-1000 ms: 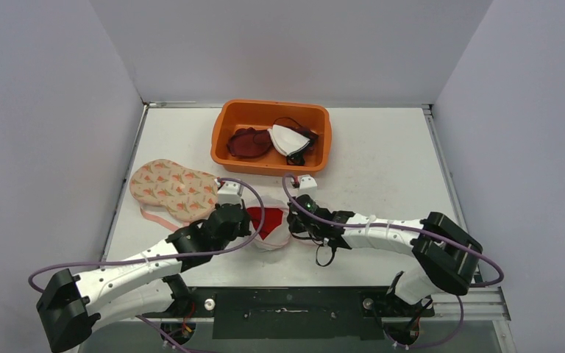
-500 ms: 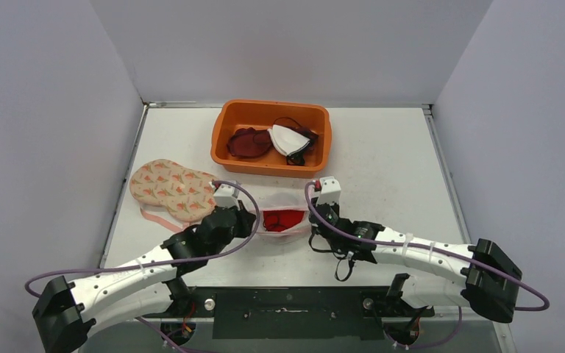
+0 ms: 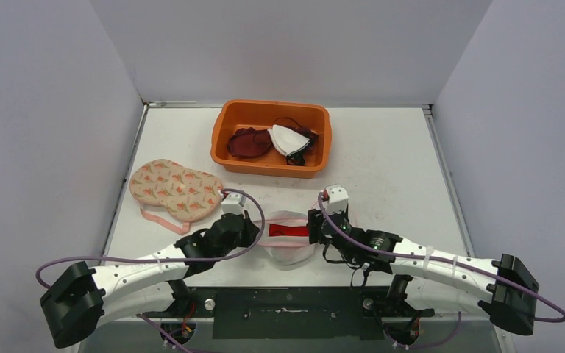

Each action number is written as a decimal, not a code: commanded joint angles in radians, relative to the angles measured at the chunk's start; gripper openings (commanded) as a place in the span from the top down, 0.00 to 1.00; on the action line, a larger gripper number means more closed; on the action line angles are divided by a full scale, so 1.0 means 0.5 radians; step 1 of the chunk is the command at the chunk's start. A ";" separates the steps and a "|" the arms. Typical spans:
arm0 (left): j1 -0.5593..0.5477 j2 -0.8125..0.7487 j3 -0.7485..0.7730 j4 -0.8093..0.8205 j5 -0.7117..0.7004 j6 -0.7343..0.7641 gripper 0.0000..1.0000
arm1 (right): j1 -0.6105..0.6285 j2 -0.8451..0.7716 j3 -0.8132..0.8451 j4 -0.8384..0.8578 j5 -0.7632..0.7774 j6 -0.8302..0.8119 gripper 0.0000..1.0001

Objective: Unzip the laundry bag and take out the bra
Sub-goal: Adjust the laundry bag at the center of the board, then pick up the bra from the laundry bag.

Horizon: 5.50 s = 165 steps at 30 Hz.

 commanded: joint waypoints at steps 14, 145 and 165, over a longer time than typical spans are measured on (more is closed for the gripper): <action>0.004 0.144 0.268 0.134 0.096 -0.095 1.00 | 0.142 0.777 0.374 0.717 -0.525 -0.296 0.54; 0.016 0.080 -0.186 0.339 0.025 -0.216 1.00 | 0.159 1.275 0.479 0.479 -0.116 0.192 0.83; 0.012 0.164 -0.160 0.408 0.059 -0.231 1.00 | -0.155 0.434 -0.223 1.446 -1.023 0.254 0.95</action>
